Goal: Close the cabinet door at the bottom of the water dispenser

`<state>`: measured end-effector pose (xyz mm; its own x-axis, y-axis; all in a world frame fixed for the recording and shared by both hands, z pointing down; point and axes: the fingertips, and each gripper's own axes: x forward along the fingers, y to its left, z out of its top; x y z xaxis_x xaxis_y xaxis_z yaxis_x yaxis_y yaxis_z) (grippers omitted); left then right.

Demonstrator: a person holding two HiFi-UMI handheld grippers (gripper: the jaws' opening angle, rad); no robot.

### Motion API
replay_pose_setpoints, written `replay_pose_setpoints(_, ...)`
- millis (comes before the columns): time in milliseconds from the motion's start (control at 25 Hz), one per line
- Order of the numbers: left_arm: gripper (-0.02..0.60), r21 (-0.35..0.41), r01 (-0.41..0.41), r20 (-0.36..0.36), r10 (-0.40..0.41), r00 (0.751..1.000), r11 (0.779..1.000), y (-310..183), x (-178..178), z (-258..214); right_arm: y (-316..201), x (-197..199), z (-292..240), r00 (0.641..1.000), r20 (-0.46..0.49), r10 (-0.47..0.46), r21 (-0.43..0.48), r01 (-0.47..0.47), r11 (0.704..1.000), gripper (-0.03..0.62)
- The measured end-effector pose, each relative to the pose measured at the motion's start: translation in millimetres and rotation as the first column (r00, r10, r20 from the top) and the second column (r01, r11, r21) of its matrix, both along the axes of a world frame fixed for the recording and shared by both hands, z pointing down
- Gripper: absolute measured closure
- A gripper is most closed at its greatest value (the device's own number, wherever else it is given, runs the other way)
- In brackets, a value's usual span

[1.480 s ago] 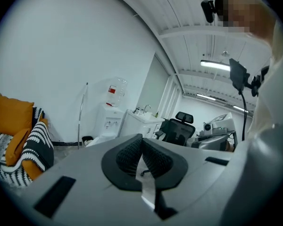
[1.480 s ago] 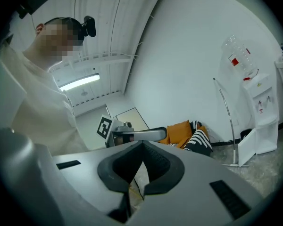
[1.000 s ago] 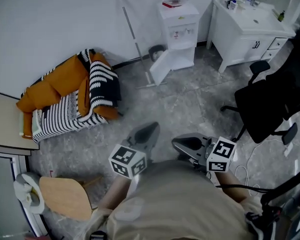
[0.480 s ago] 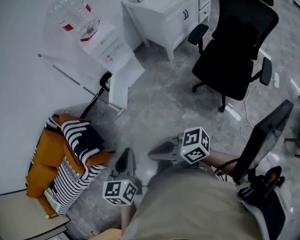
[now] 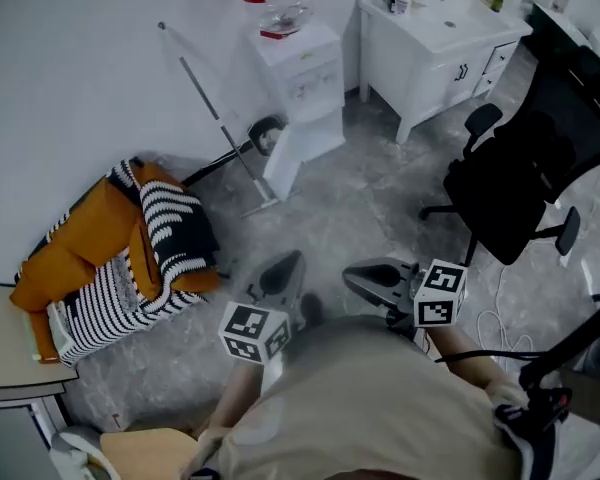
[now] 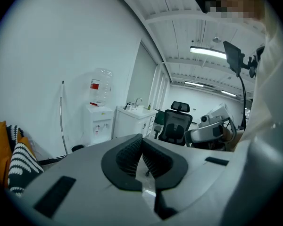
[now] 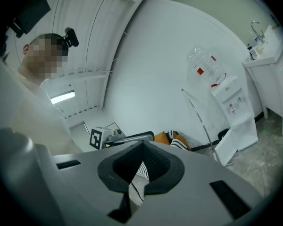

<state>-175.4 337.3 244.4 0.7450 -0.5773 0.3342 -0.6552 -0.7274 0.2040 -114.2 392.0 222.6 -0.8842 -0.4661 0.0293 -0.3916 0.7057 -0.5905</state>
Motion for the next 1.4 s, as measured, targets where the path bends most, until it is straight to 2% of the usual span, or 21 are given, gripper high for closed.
replay_pose_setpoints(200,0.588,-0.017,0.018,-0.040,-0.019,0.999,1.000,-52.0,-76.0,-1.0,-45.1,-74.3,-4.7,0.996,-0.077,-0.037,0.013,0.038,0.999,0.594)
replay_pose_setpoints(360,0.588,-0.016,0.033,-0.060,-0.034,0.998,0.999,-84.8,-120.6,4.2,-70.6,-112.7,-1.6,0.991,-0.132,-0.037,0.002,0.038,0.999,0.594)
replay_pose_setpoints(520,0.588,-0.029,0.066,-0.075,-0.068,0.995,0.997,-108.4,-151.6,13.9,-86.1,-136.1,2.6,0.982,-0.182,-0.047,-0.007,0.047,0.999,0.594)
replay_pose_setpoints(680,0.588,-0.068,0.082,-0.085,-0.088,0.993,0.994,-122.2,-168.1,28.6,-100.1,-148.3,7.7,0.976,-0.211,-0.054,-0.027,0.049,0.998,0.594)
replay_pose_setpoints(840,0.588,-0.079,0.069,-0.077,-0.075,0.994,0.995,-135.2,-162.0,31.0,-115.6,-150.4,8.5,0.974,-0.215,-0.072,-0.033,0.067,0.997,0.594)
replay_pose_setpoints(1040,0.588,-0.076,0.055,-0.029,-0.058,0.998,0.996,-152.7,-143.4,31.2,-136.9,-137.0,12.6,0.979,-0.185,-0.084,-0.032,0.080,0.996,0.594)
replay_pose_setpoints(1240,0.588,-0.073,0.077,0.017,-0.076,0.997,0.994,-176.4,-106.6,23.9,-176.3,-94.4,6.7,0.994,-0.093,-0.062,-0.020,0.060,0.998,0.594)
replay_pose_setpoints(1400,0.588,-0.076,0.074,0.051,-0.070,0.996,0.994,-197.3,-56.4,18.3,-208.9,-49.6,0.8,0.997,-0.027,-0.076,-0.027,0.076,0.997,0.594)
